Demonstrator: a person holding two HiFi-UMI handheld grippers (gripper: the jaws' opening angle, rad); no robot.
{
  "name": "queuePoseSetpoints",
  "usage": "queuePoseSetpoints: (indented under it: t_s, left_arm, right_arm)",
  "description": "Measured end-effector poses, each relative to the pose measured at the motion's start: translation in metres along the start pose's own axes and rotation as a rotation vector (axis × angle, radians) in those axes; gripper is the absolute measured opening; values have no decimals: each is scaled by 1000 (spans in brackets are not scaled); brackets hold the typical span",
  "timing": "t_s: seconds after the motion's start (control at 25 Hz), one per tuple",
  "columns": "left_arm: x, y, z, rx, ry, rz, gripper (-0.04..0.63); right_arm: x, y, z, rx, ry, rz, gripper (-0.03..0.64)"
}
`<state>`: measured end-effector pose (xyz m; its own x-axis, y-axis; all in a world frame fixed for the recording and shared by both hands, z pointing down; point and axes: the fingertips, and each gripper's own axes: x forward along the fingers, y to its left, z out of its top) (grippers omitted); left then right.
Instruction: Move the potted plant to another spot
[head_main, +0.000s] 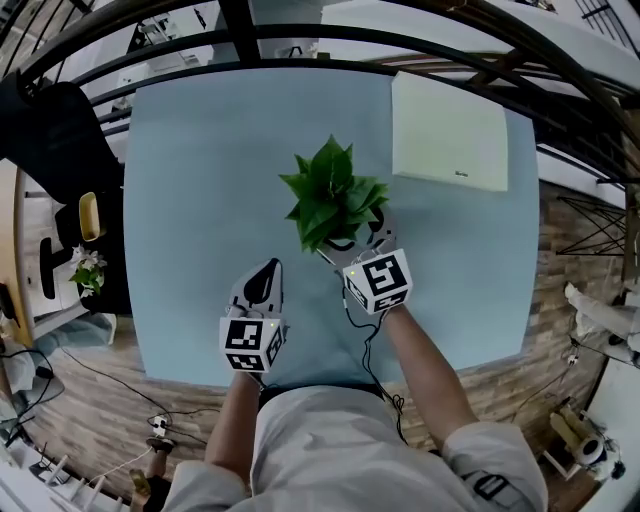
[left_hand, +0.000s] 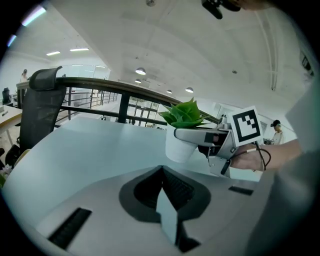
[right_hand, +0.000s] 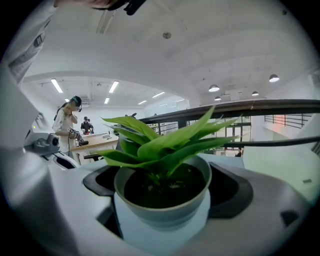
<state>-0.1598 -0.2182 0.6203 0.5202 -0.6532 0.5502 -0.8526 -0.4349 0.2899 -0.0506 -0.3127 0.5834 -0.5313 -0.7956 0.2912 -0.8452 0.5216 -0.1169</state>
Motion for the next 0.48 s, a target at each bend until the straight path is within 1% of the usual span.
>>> queuePoseSetpoints:
  t_s: [0.24, 0.48]
  left_arm:
    - [-22, -11, 14, 22, -41, 15, 12]
    - [-52, -27, 19, 12, -74, 26, 12]
  right_arm:
    - [-26, 19, 25, -7, -58, 14, 538]
    - [-53, 42, 51, -25, -117, 44, 538]
